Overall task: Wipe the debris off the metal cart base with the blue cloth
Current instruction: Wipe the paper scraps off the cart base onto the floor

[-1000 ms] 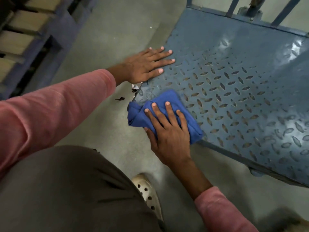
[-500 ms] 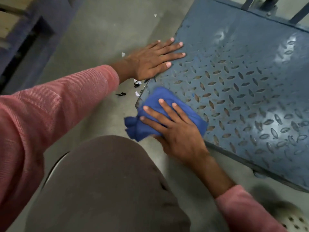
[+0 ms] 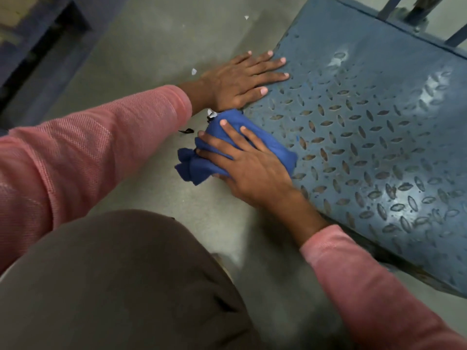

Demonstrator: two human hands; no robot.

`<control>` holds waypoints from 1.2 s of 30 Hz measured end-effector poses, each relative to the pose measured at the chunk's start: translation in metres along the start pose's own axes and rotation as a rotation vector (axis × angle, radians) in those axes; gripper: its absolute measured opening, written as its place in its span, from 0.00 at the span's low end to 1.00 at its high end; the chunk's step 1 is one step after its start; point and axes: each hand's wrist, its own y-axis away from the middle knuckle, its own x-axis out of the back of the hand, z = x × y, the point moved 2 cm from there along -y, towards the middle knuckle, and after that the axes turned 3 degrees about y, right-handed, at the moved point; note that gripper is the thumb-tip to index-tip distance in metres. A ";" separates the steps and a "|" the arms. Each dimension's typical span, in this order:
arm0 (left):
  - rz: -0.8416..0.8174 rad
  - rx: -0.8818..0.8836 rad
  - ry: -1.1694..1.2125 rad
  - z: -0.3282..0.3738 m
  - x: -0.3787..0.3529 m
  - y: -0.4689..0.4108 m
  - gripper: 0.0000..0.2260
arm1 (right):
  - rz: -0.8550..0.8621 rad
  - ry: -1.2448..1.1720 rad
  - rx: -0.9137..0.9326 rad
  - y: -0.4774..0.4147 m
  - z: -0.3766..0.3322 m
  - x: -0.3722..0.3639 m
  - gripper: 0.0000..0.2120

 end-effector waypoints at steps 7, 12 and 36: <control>-0.018 0.023 -0.037 0.004 0.003 0.005 0.26 | 0.026 -0.063 0.068 0.064 0.024 -0.007 0.28; -0.011 0.044 -0.003 0.006 0.001 0.006 0.26 | 0.055 -0.062 0.017 0.052 0.019 -0.003 0.30; -0.056 0.013 -0.107 0.000 0.004 0.000 0.27 | -0.092 -0.022 0.302 -0.069 -0.020 0.020 0.10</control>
